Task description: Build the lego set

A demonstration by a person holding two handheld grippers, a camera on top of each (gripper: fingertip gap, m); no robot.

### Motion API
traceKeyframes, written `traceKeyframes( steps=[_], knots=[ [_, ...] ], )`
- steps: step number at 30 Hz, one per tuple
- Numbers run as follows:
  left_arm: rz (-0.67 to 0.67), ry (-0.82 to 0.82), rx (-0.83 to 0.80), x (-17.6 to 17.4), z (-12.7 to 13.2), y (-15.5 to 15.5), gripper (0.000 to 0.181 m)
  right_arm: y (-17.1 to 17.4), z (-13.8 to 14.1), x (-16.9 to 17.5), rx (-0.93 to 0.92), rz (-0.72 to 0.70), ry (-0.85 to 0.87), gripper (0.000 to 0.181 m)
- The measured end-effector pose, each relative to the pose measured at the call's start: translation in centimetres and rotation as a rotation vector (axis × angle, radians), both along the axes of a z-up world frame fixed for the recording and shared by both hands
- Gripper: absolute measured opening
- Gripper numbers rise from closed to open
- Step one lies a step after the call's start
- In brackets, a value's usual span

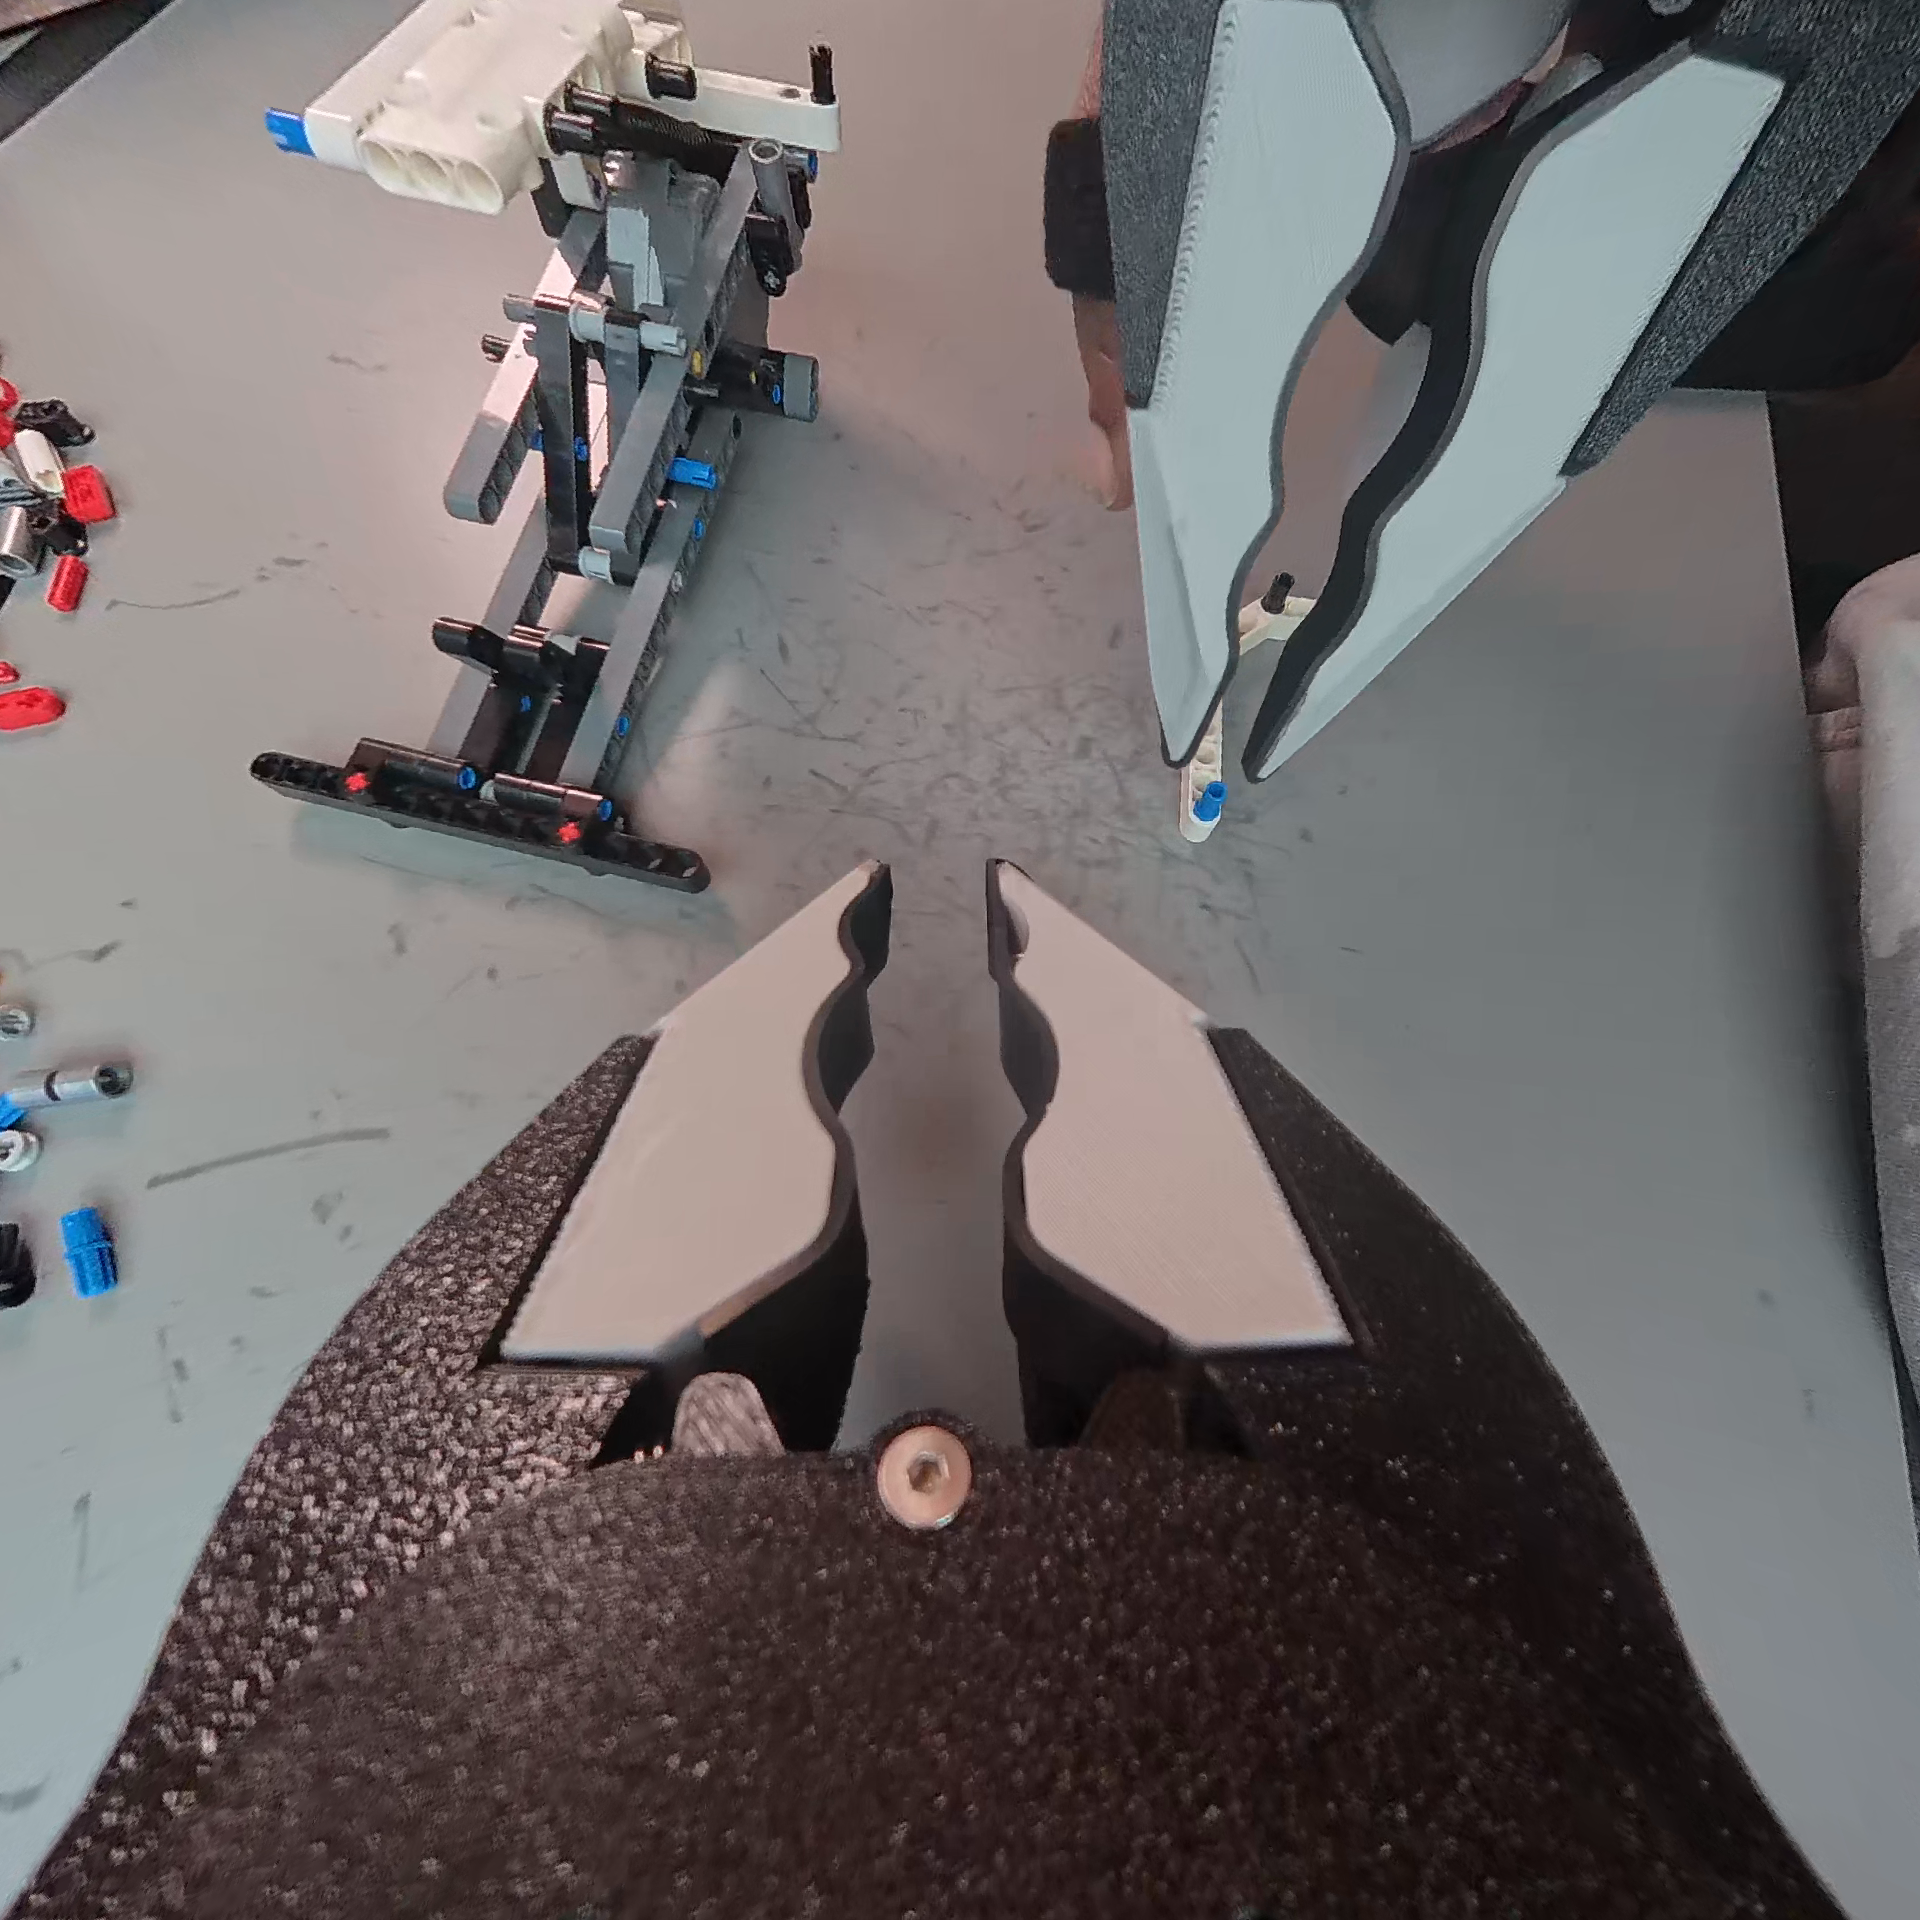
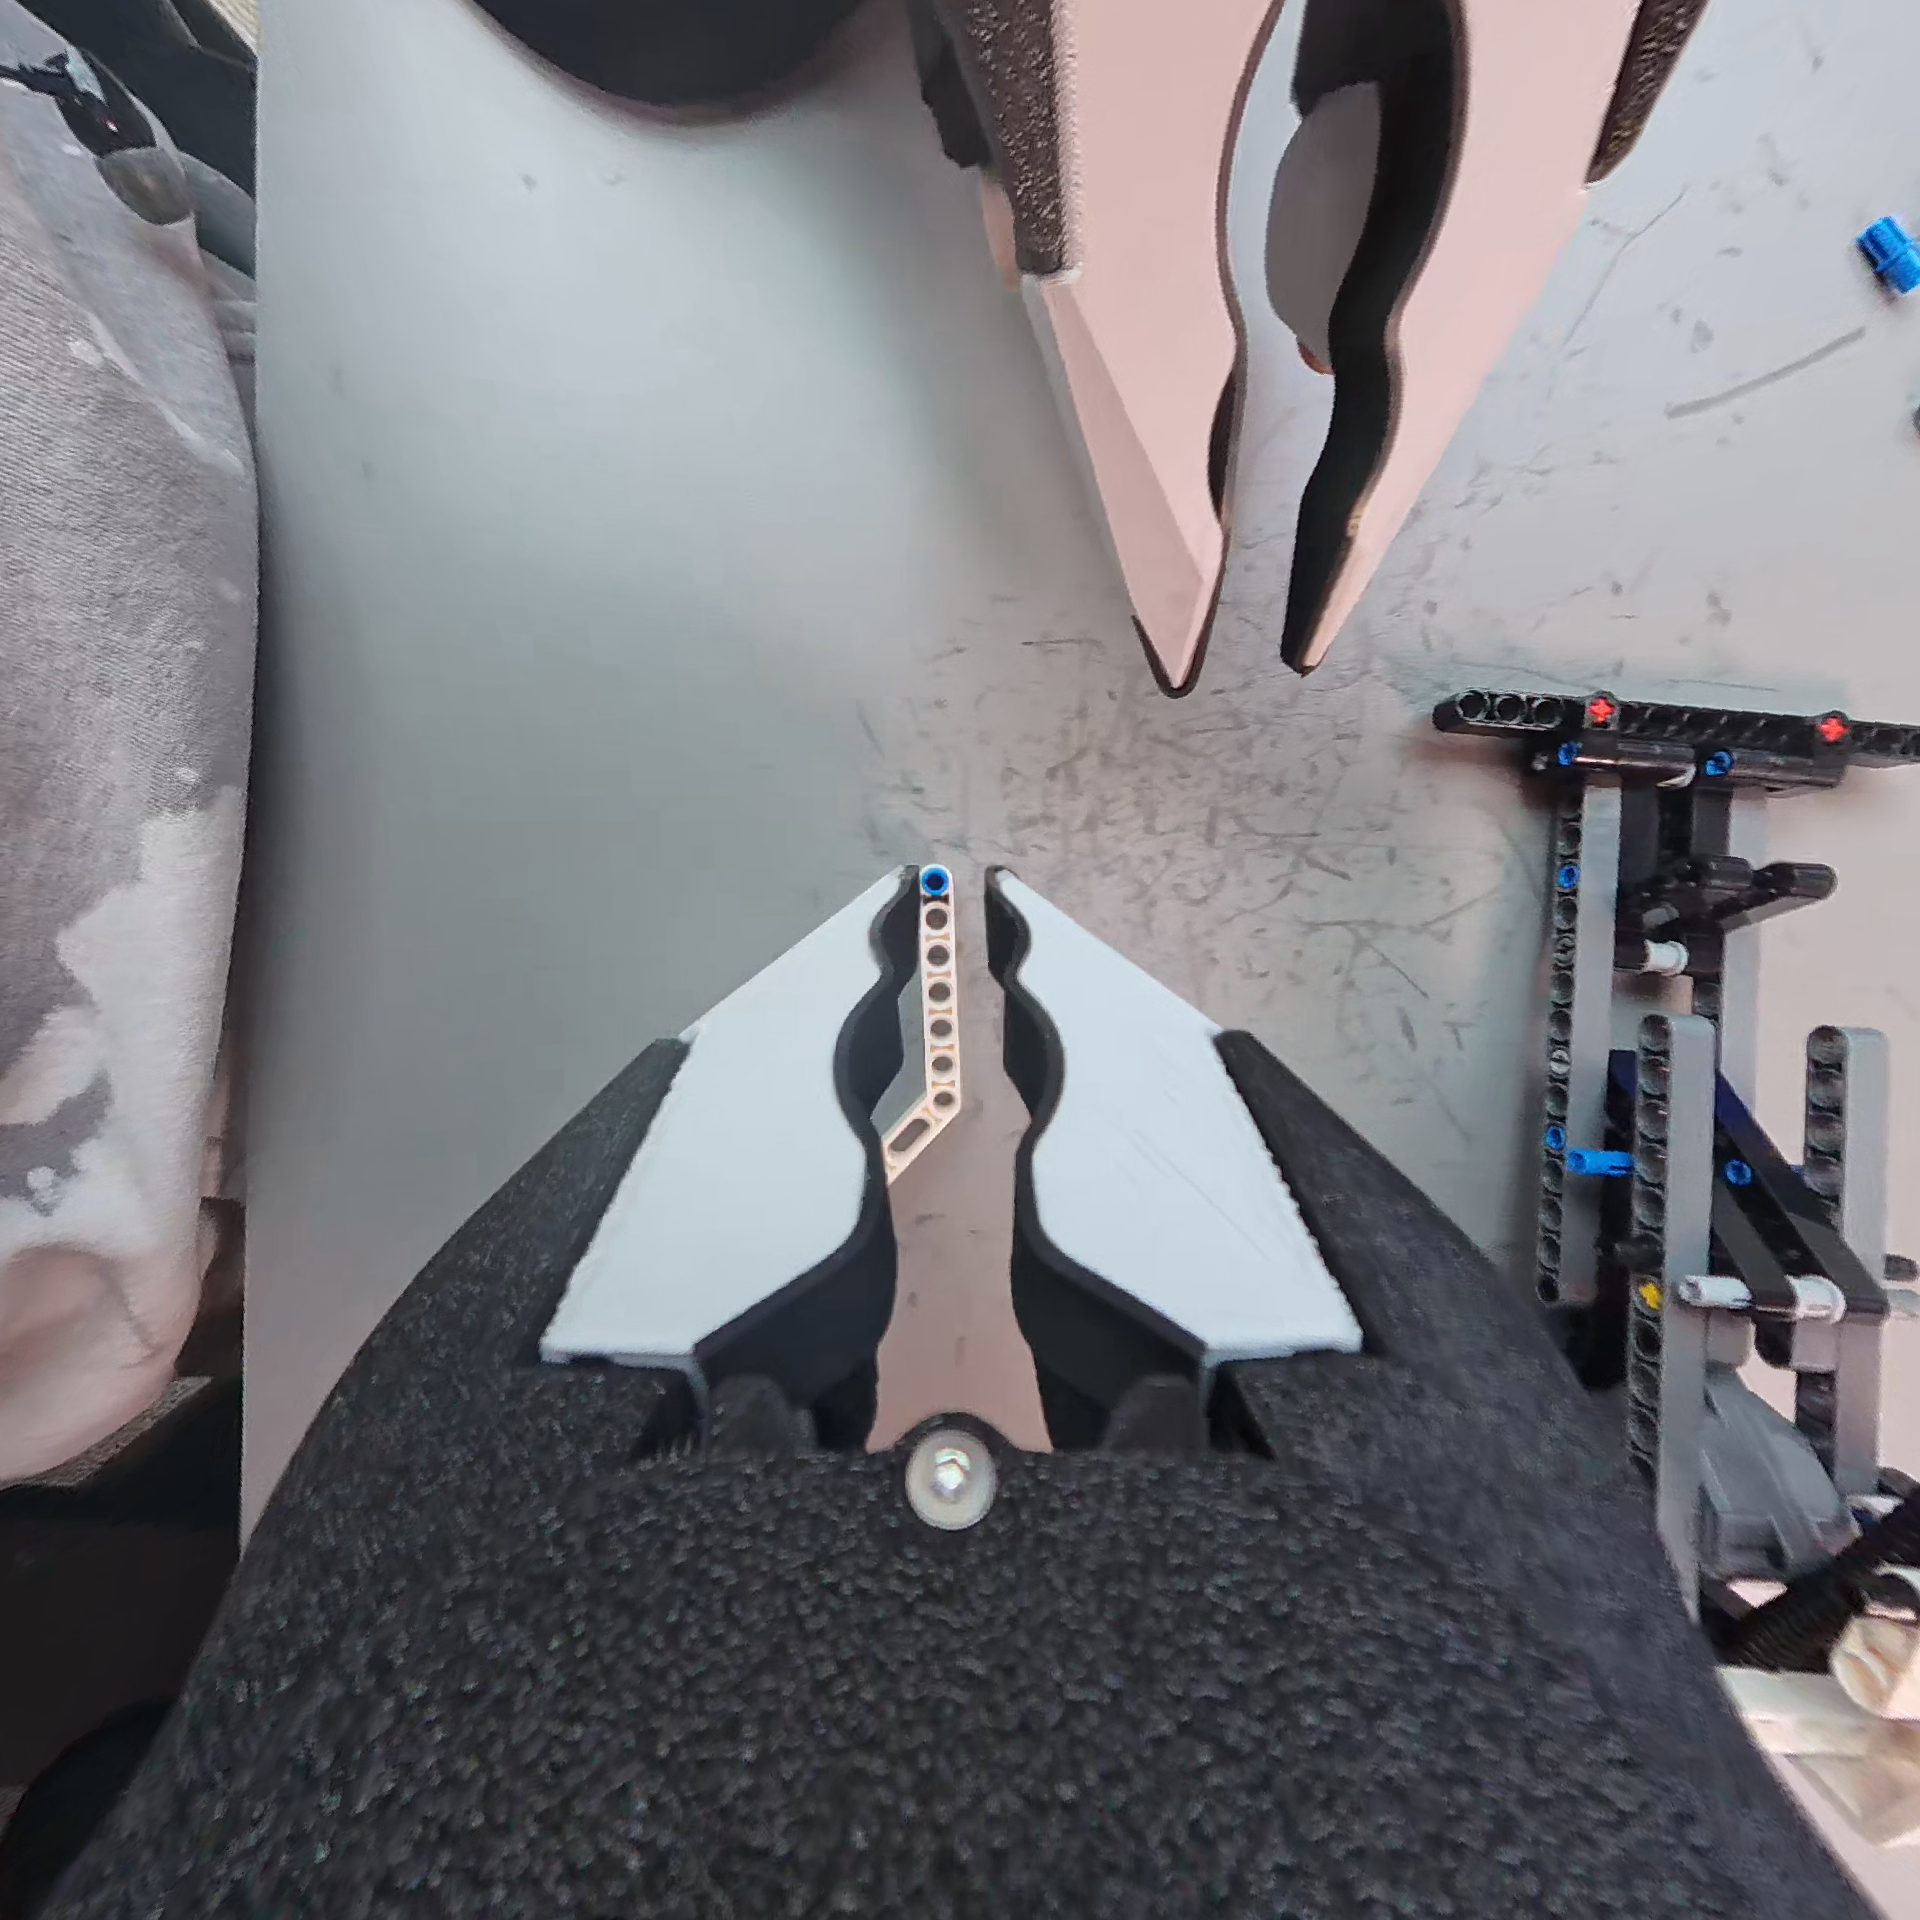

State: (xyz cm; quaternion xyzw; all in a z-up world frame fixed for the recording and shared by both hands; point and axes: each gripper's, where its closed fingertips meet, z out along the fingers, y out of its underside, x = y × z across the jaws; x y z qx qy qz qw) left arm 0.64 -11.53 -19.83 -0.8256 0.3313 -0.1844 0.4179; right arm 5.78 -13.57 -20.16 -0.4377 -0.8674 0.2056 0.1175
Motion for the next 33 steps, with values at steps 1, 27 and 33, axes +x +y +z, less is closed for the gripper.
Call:
traceKeyframes(
  steps=[1,27,33],
  knots=[
    [-0.001,-0.001,0.0,0.0,0.0,0.0,0.019,0.0,-0.2,0.0,0.004,0.001,-0.005,0.007],
    [-0.093,-0.01,0.009,1.7,0.2,-1.1,0.023,1.9,0.9,3.3,-0.049,-0.152,0.112,0.027],
    [-0.241,-0.005,-0.017,5.6,-0.4,-3.3,0.027,2.1,-1.3,6.1,-0.104,-0.271,0.107,0.043]
  ],
)
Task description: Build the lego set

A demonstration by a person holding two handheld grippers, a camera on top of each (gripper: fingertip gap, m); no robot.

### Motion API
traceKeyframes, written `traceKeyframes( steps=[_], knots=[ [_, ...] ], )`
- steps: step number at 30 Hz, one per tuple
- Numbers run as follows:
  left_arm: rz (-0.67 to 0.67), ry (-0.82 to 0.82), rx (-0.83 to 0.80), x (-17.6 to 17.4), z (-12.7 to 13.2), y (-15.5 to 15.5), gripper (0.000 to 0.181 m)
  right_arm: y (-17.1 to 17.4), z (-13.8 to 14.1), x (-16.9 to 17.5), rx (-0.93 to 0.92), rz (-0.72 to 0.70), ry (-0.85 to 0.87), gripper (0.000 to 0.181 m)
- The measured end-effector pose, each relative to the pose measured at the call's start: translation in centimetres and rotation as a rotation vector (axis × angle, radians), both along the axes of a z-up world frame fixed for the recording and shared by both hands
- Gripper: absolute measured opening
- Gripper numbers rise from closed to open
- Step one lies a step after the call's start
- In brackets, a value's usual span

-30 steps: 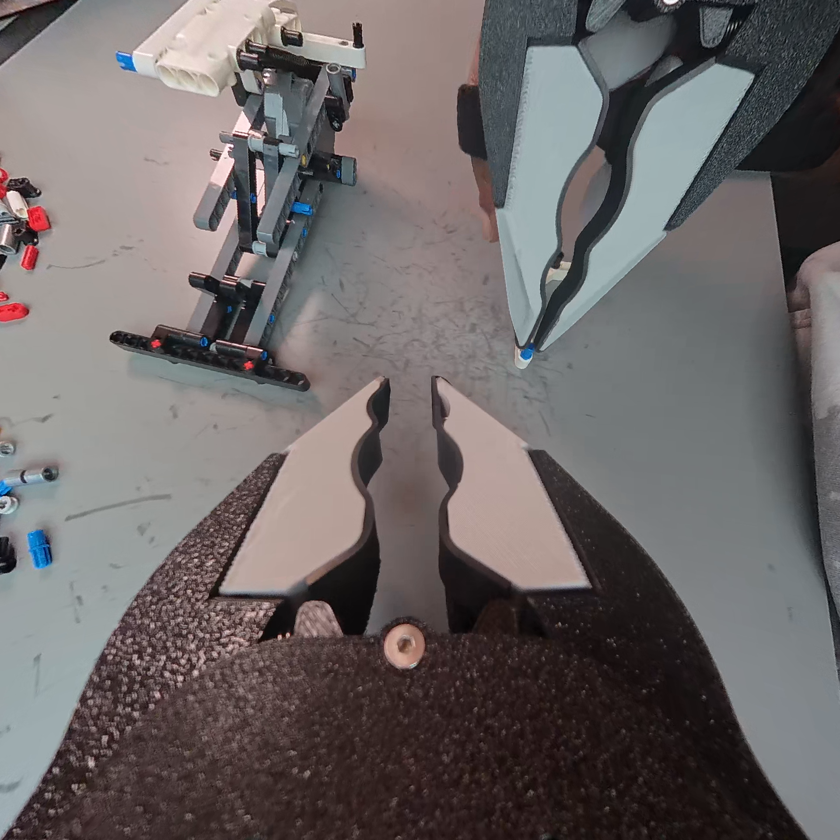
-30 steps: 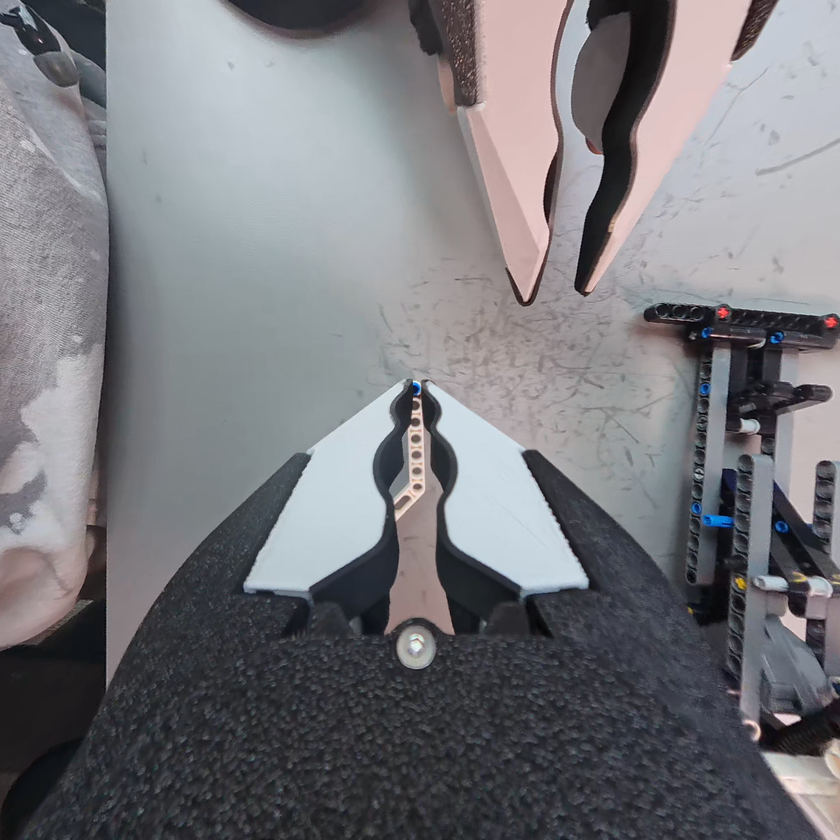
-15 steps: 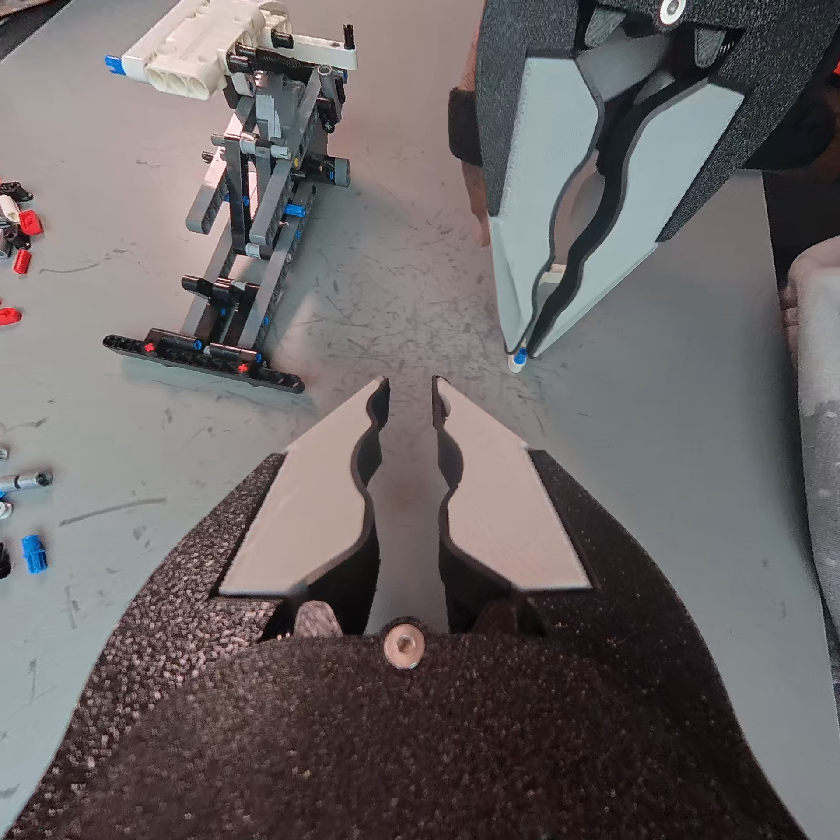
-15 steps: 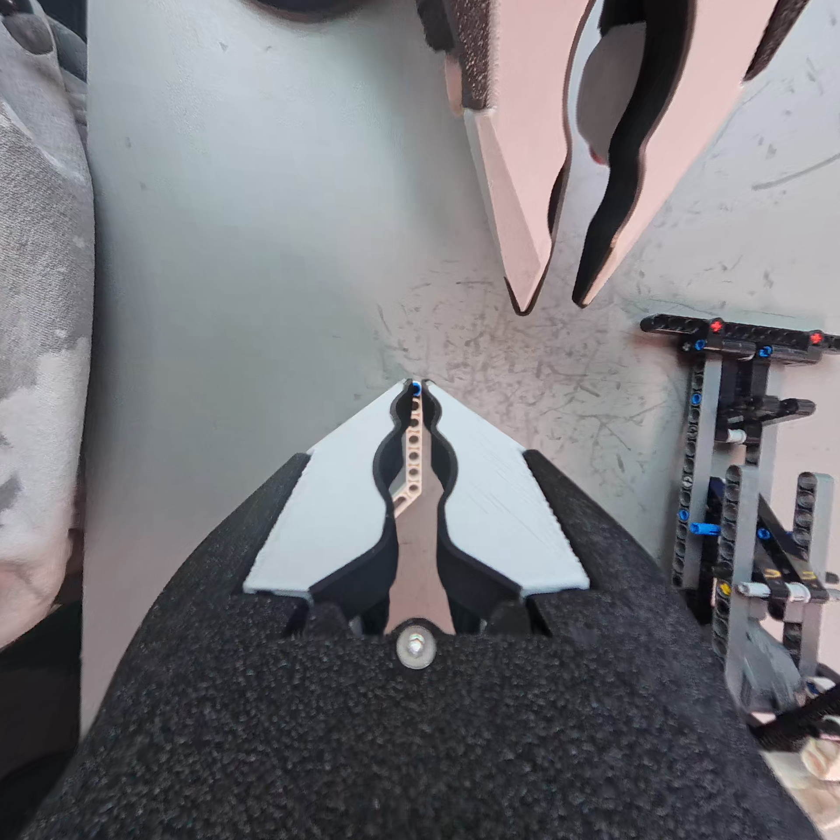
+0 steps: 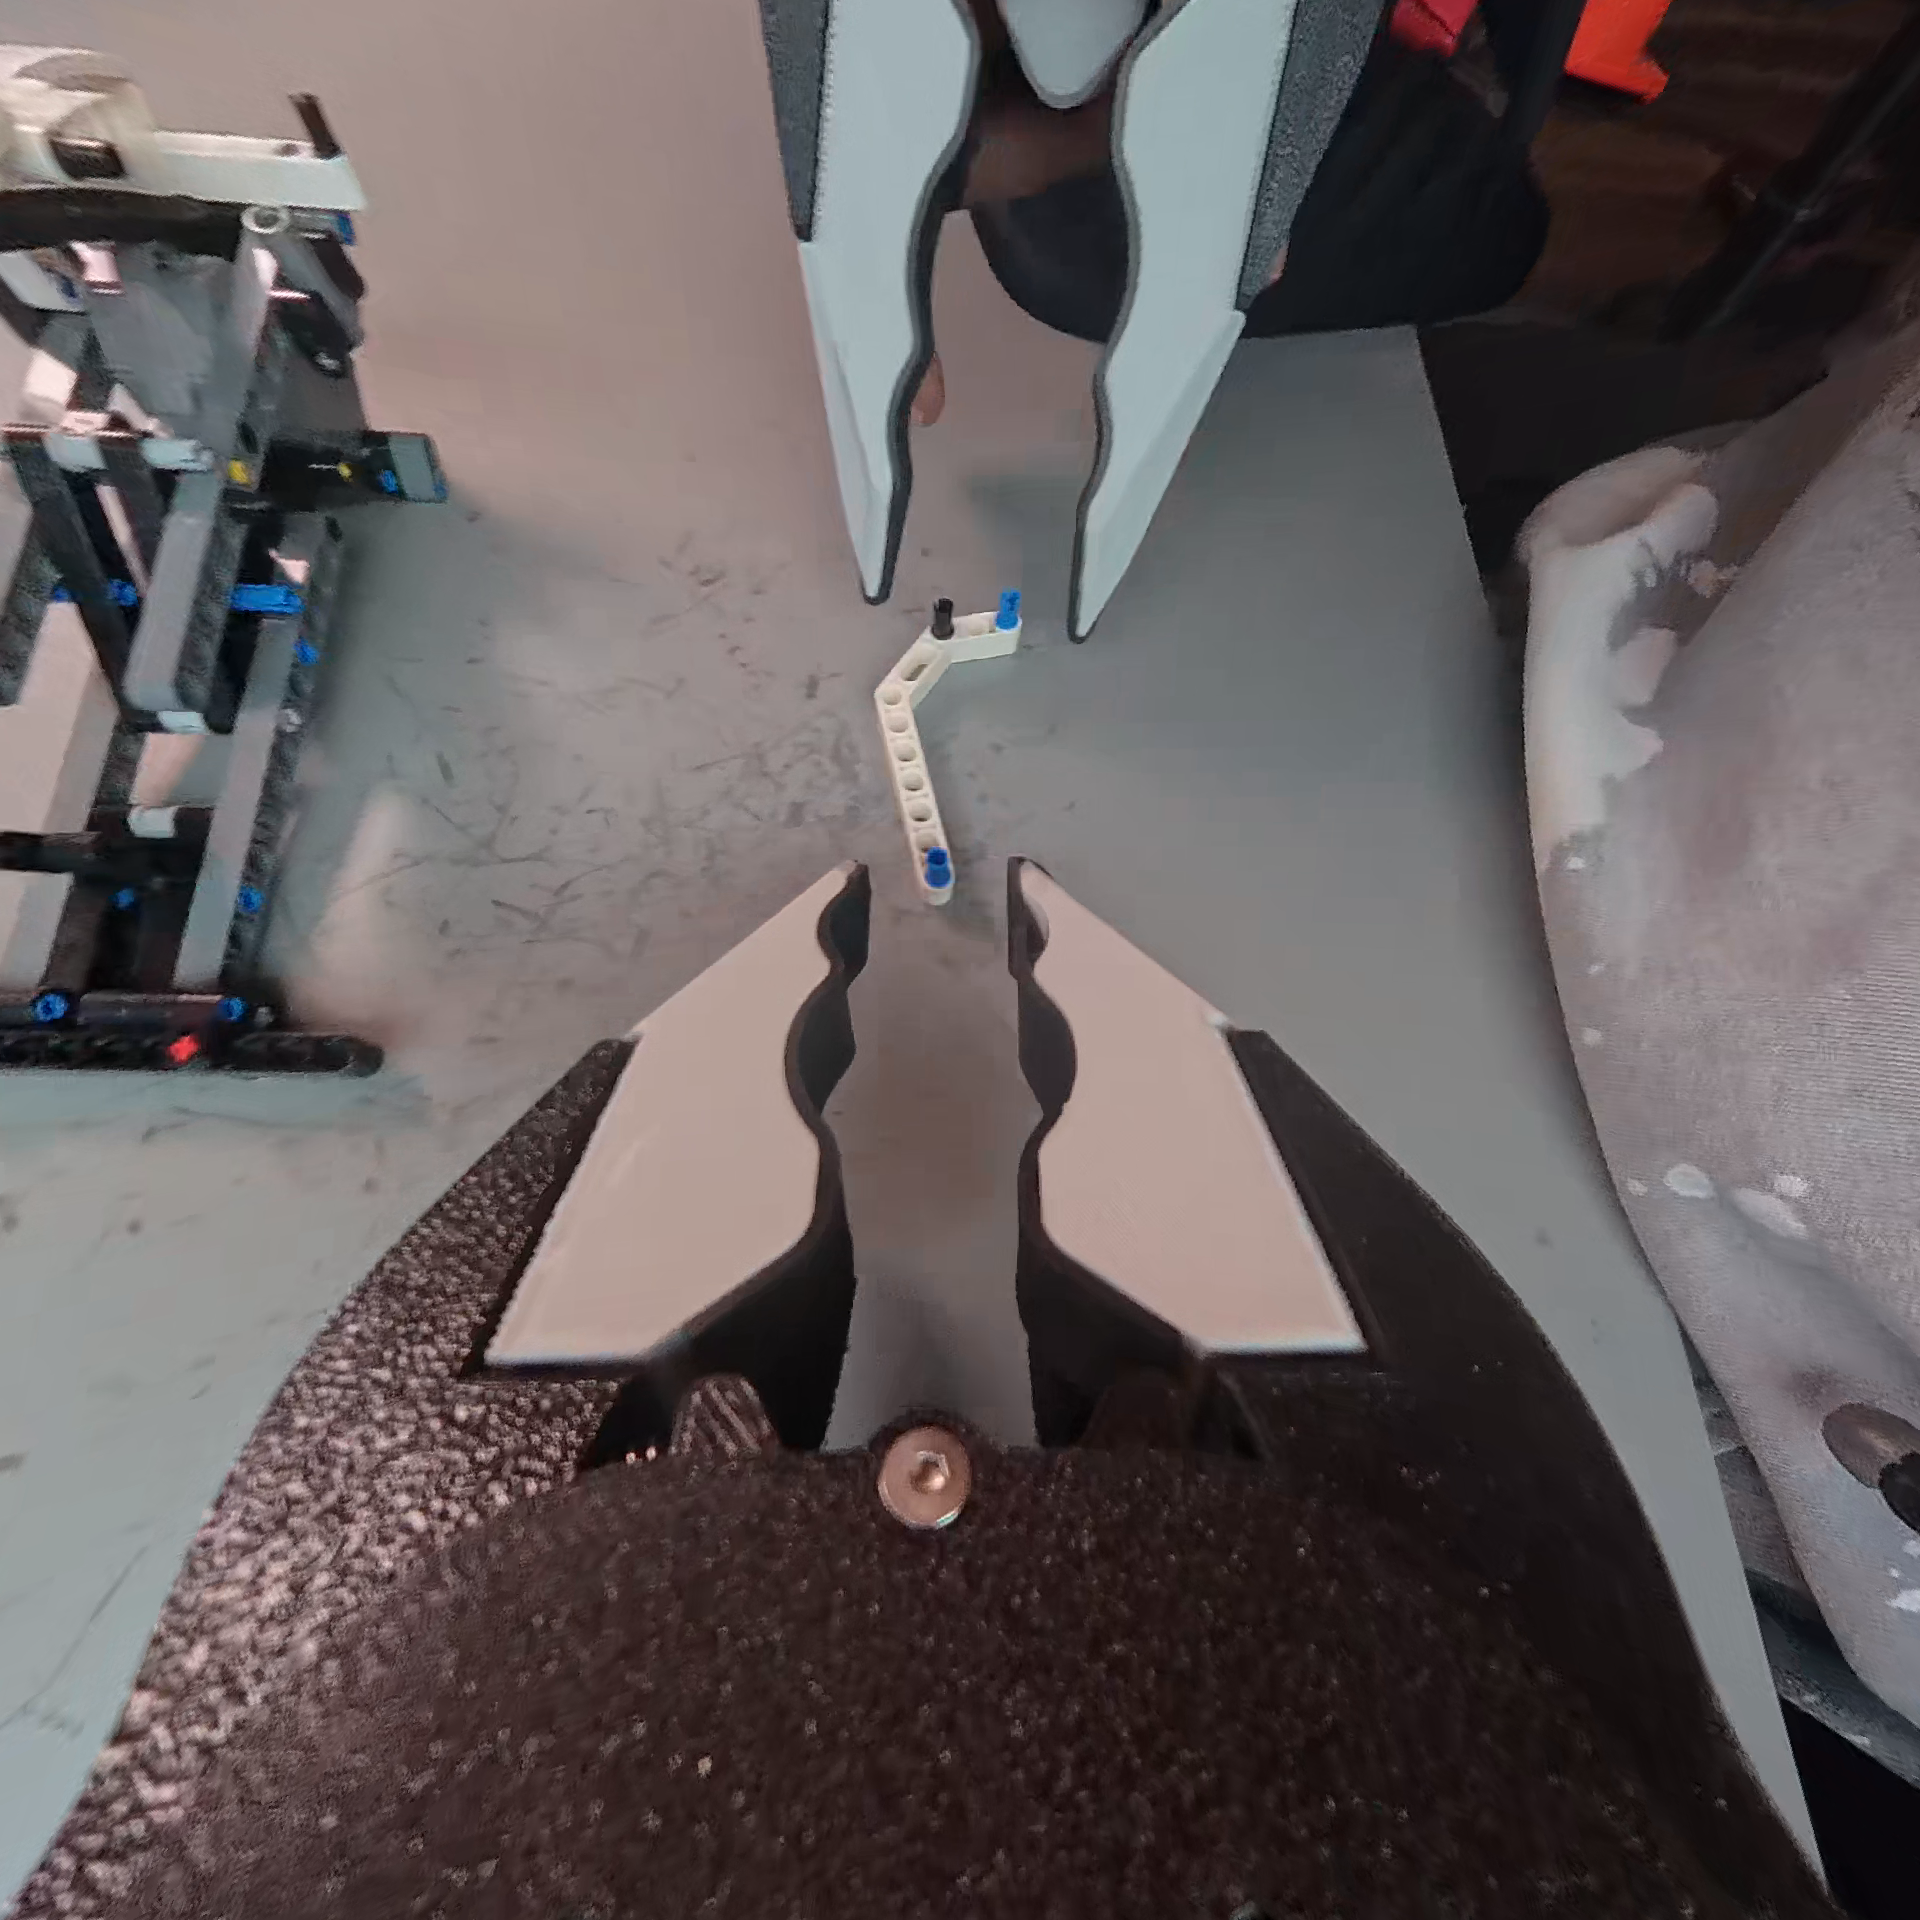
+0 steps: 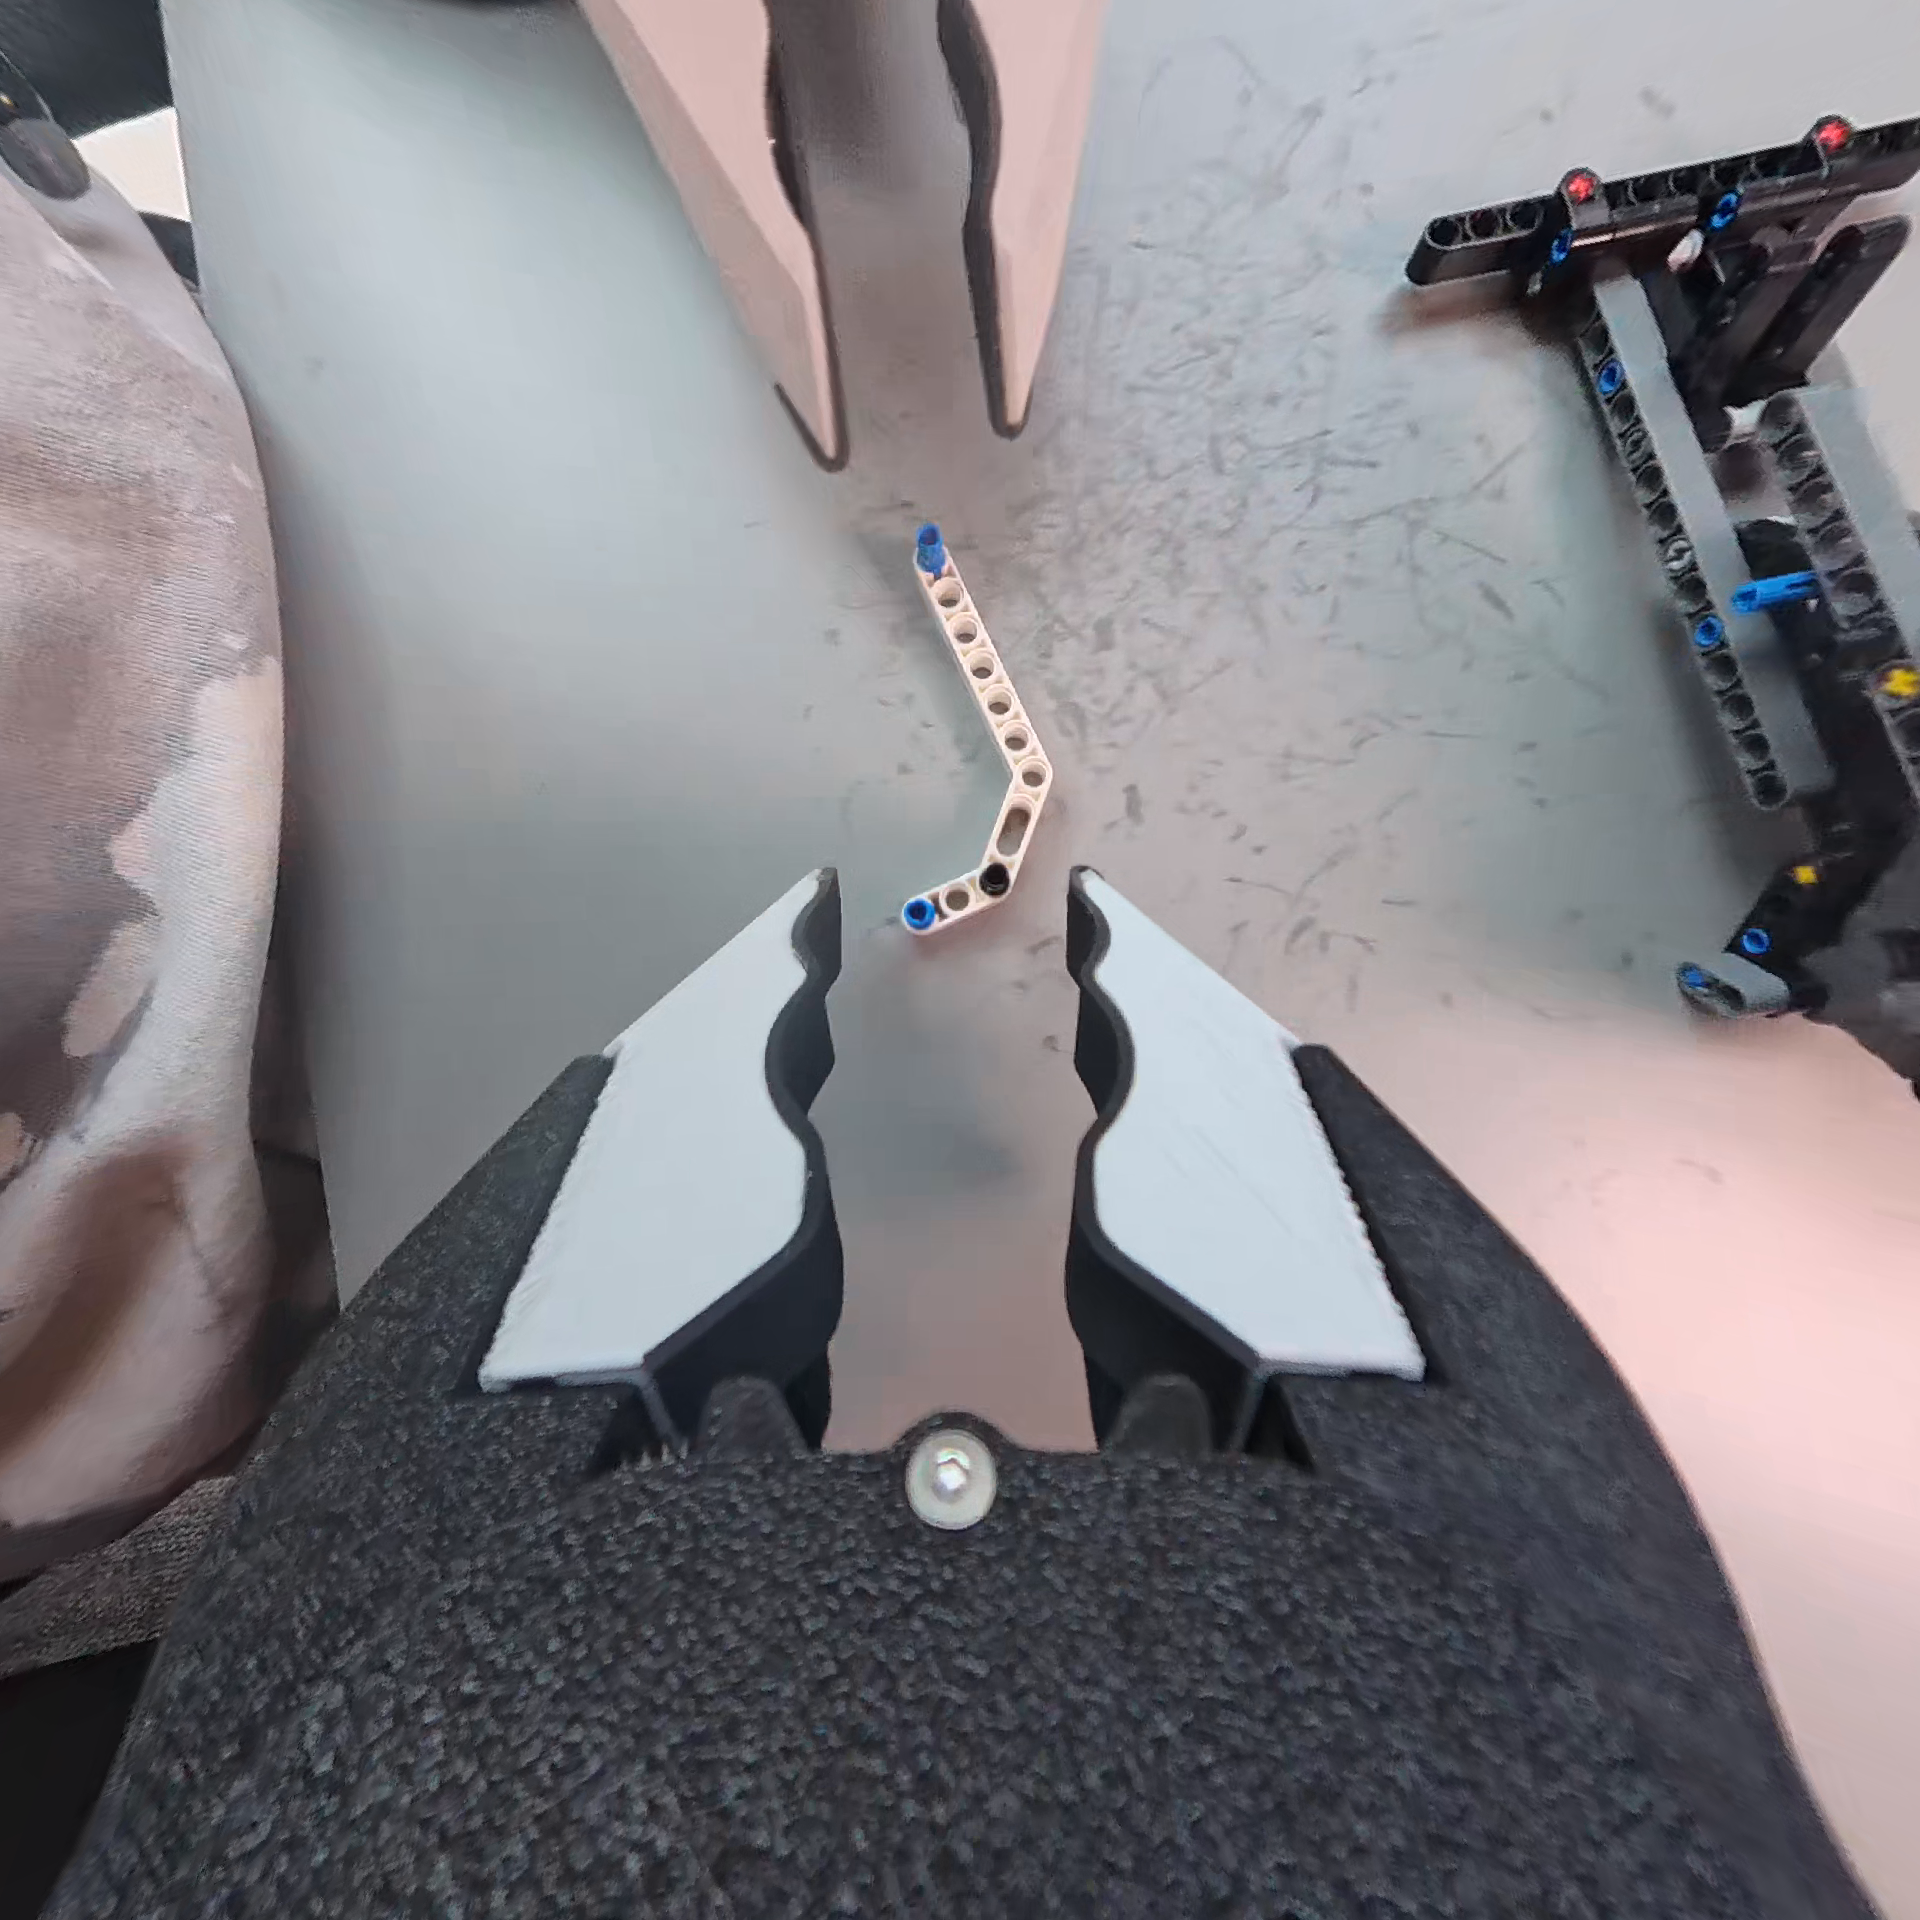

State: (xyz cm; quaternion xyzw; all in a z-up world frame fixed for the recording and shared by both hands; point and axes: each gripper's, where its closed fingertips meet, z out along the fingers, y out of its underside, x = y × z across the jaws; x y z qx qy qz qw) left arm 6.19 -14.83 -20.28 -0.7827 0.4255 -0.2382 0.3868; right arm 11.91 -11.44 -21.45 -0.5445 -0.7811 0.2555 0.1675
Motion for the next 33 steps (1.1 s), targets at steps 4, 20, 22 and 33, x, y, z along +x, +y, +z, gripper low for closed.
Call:
traceKeyframes(
  steps=[4,20,22,33],
  knots=[
    [-0.023,0.123,0.008,1.4,-1.7,-0.2,0.028,0.1,-1.1,-0.1,0.021,-0.006,0.019,0.03],
    [0.097,0.079,0.046,-4.8,-0.1,6.8,0.013,7.2,2.2,-8.2,0.162,-0.058,0.338,0.015],
    [0.077,0.042,0.047,-5.2,0.2,7.1,0.013,7.4,2.1,-8.4,0.153,-0.072,0.38,0.016],
    [0.109,0.124,0.272,-5.4,0.7,7.2,0.01,6.7,1.9,-7.7,0.181,-0.023,0.456,0.019]
  ],
)
